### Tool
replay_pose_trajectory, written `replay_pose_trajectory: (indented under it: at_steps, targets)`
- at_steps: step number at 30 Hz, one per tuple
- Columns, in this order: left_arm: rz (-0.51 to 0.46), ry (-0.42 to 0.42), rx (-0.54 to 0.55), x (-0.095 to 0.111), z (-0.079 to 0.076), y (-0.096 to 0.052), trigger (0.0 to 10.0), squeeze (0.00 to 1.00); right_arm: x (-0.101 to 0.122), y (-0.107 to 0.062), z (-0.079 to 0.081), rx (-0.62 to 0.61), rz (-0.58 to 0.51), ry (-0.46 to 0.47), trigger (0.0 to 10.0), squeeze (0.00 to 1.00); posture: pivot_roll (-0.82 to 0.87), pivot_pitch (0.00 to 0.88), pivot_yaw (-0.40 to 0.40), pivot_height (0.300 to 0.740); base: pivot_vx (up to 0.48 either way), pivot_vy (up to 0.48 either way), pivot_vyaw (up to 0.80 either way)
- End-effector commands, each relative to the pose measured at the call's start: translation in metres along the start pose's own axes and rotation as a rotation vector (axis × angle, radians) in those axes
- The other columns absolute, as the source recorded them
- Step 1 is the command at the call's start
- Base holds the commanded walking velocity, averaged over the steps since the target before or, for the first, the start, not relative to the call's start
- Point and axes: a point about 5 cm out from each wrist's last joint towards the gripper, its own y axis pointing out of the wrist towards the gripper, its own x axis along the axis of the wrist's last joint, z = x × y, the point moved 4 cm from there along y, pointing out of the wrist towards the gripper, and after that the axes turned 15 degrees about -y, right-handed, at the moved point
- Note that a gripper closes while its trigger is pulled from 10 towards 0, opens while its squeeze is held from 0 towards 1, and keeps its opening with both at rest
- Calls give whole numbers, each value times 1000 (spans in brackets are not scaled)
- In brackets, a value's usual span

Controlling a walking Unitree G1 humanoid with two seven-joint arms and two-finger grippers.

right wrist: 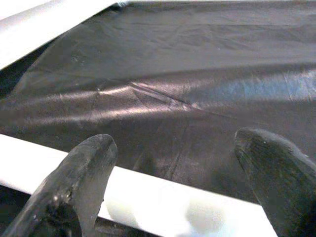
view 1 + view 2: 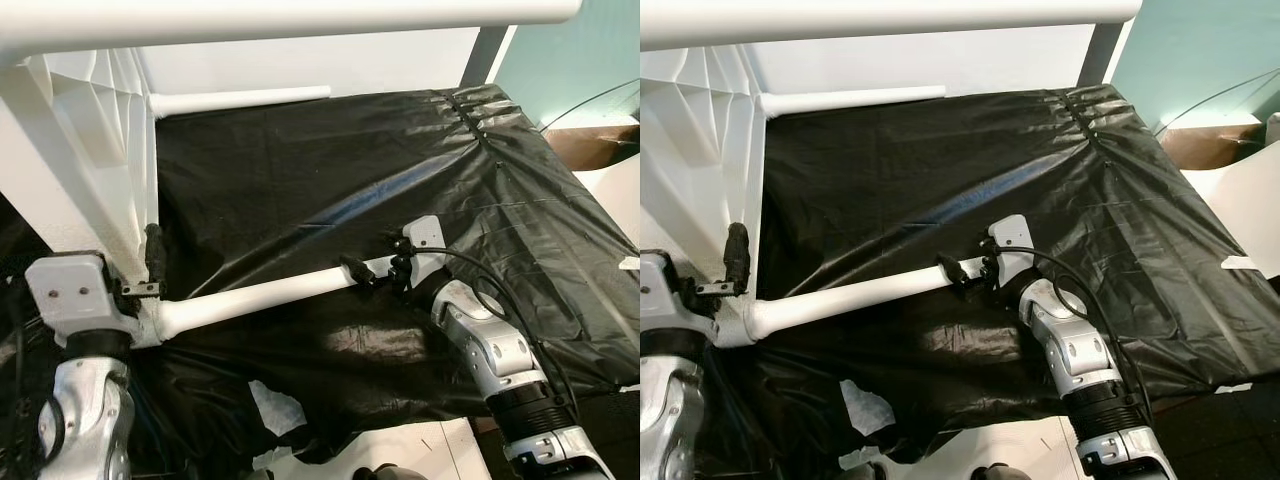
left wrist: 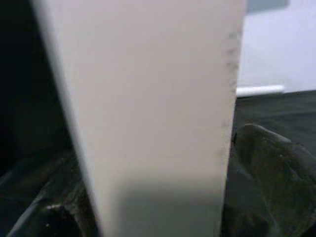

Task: Building children table

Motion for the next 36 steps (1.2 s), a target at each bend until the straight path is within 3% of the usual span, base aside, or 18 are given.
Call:
replay_pose_trajectory:
  at_steps: [1,3,6,9,11,16,18,22,24,25,27,30,31,33,34,36]
  targets:
    - [62,-49,-210,-3,-25,-7,10000,0,-8,-1,-1,-8,33,4,10000,0,146,94,-59,740,0,0,0]
    - [105,-65,-254,-6,-30,-13,10000,0,-8,-1,-2,-11,36,-2,10000,0,146,94,-59,740,0,0,0]
    - [318,-96,-402,-23,-45,-44,10000,0,-7,0,-6,-36,32,-26,10000,0,155,96,-64,740,0,0,0]
    - [374,-89,-462,-25,-48,-56,10000,0,-6,0,-7,-41,26,-40,10000,0,155,96,-64,740,0,0,0]
    - [465,-84,-514,-29,-47,-71,10000,0,-4,0,-9,-58,14,-69,10000,0,163,98,-66,740,0,0,0]
    - [513,-62,-552,-30,-46,-80,10000,0,0,0,-11,-79,1,-108,10000,0,162,98,-66,740,0,0,0]
    - [578,-57,-578,-25,-36,-91,10000,0,7,1,-17,-125,-13,-202,10000,0,157,104,-66,740,0,0,0]
    - [589,-51,-579,-17,-27,-92,10000,0,12,2,-20,-157,-27,-269,10000,0,157,104,-66,740,0,0,0]
    - [559,-63,-544,-6,-9,-87,10000,0,23,0,-21,-192,-58,-387,10000,0,148,110,-61,740,0,0,0]
    - [559,-63,-544,-6,-9,-87,10000,0,23,0,-21,-192,-58,-387,10000,0,148,110,-61,740,0,0,0]
    - [531,-81,-526,2,2,-83,10000,0,31,-1,-22,-225,-82,-475,10000,0,148,110,-61,740,0,0,0]
    - [443,-59,-420,5,27,-58,10000,0,47,-3,-20,-295,-115,-621,10000,0,138,108,-56,740,0,0,0]
    - [443,-59,-420,5,27,-58,10000,0,47,-3,-20,-295,-115,-621,10000,0,138,108,-56,740,0,0,0]
    - [407,-41,-379,6,37,-45,10000,0,59,-4,-11,-307,-167,-737,10000,0,132,105,-56,740,0,0,0]
    - [407,-41,-379,6,37,-45,10000,0,59,-4,-11,-307,-167,-737,10000,0,132,105,-56,740,0,0,0]
    - [378,-39,-368,7,40,-33,10000,0,67,-5,0,-296,-222,-851,10000,0,127,103,-55,740,0,0,0]
